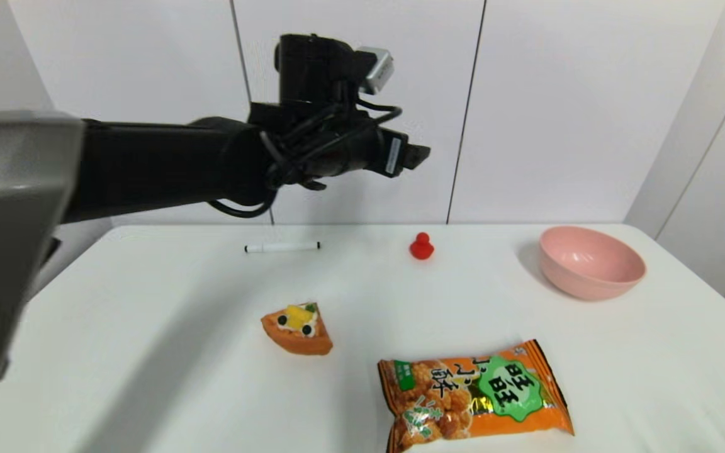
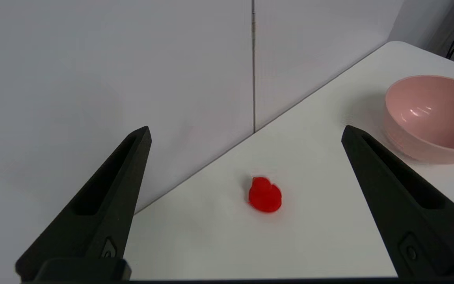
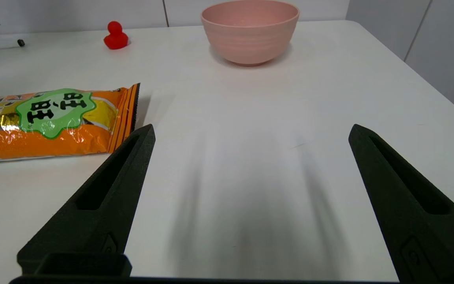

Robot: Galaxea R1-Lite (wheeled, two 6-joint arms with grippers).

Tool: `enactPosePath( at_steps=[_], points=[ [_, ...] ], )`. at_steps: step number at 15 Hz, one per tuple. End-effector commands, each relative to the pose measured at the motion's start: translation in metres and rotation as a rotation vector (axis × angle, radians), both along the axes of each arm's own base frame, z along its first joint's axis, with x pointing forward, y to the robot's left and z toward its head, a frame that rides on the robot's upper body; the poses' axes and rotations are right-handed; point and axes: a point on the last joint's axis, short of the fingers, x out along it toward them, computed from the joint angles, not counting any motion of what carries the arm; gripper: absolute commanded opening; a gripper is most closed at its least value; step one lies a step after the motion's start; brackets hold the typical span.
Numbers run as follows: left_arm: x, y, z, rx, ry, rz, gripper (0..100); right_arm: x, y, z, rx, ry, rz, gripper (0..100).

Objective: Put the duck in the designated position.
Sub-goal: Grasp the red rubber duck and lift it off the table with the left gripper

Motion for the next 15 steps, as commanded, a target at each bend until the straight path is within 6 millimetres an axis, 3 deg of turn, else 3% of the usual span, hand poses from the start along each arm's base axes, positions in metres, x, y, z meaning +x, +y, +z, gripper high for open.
enactPosePath(
  at_steps=[1,8,12,15],
  points=[
    [0.036,-0.051,-0.087,0.035,0.037,-0.035,100,0.0,0.0,0.0,0.0,0.001,0.0,100],
    [0.05,-0.077,-0.154,0.014,0.011,-0.054,100,0.0,0.0,0.0,0.0,0.001,0.0,100],
    [0.053,-0.085,-0.18,0.009,0.001,-0.056,100,0.0,0.0,0.0,-0.002,0.001,0.0,100],
    [0.054,-0.086,-0.186,0.014,0.015,-0.052,100,0.0,0.0,0.0,0.0,0.001,0.0,100]
  ],
)
